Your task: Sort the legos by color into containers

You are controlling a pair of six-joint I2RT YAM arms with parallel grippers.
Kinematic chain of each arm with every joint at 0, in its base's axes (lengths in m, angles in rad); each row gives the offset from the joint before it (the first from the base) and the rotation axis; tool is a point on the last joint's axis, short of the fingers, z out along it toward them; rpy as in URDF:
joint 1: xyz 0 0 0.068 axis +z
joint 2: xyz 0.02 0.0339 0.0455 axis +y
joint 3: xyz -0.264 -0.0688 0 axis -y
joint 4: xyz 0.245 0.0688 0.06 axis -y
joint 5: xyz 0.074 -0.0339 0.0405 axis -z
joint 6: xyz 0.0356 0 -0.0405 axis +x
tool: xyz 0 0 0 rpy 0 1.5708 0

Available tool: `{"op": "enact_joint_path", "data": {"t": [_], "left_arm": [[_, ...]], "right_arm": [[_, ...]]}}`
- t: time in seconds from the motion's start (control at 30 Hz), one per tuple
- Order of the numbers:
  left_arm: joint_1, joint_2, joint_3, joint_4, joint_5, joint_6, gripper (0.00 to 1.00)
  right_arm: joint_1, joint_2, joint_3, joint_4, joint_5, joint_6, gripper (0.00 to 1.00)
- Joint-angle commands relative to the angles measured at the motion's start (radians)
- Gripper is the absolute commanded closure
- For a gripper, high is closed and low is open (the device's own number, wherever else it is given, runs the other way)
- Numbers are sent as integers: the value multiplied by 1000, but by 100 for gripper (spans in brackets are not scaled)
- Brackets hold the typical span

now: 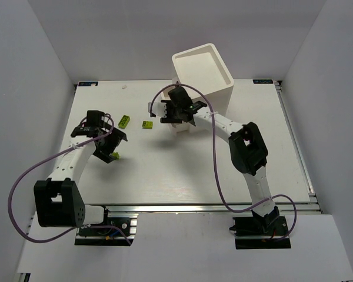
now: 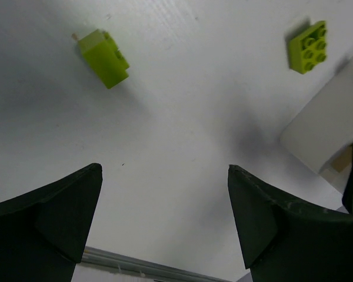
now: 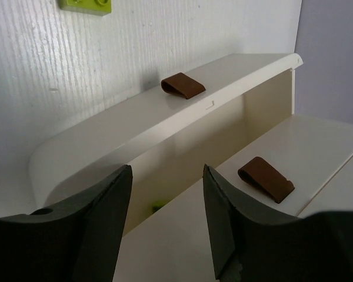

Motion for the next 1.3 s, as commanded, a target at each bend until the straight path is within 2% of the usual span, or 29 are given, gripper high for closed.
{"op": "enact_joint_path", "data": {"t": [0.0,0.1,0.17,0.23,0.33,0.5,0.67,0.8,0.83,0.9,0.93,1.03,1.1,1.13,1.27], "left_arm": [[3,17,38,-76,8,-81,4],[3,19,12,-76,-2,-120,7],[3,27,-7,-49,-5,-137,12],[3,63,-2,-58,-20,-146,13],[3,131,34,-81,-83,-155,13],[3,229,80,-82,-190,-103,10],[3,362,130,-30,-227,-68,9],[3,441,194,-30,-204,-59,25],[3,447,206,-39,-198,-57,41],[3,435,226,-36,-190,-45,55],[-7,429,231,-30,-180,-39,68],[-17,396,271,0,-119,35,86],[-28,390,323,66,-43,115,89],[-37,383,332,111,86,150,93],[-75,418,425,295,339,208,98]], "right_arm": [[-4,-43,88,-53,-51,33,43],[-6,-67,191,-166,-214,119,46],[-9,-118,197,-193,-358,193,51],[-12,-167,153,-196,-503,213,52],[-7,-285,15,-120,-611,265,48],[-12,-408,-91,-67,-639,351,39],[-36,-474,-137,-63,-635,398,38],[-55,-523,-197,-41,-629,415,38],[-62,-541,-208,-38,-626,421,38],[-76,-557,-240,-23,-624,431,38],[-84,-575,-251,-17,-621,443,38],[-104,-603,-289,14,-610,480,39],[-118,-616,-317,35,-601,507,39],[-128,-632,-325,63,-589,524,39],[-153,-672,-366,146,-552,609,40]]}}
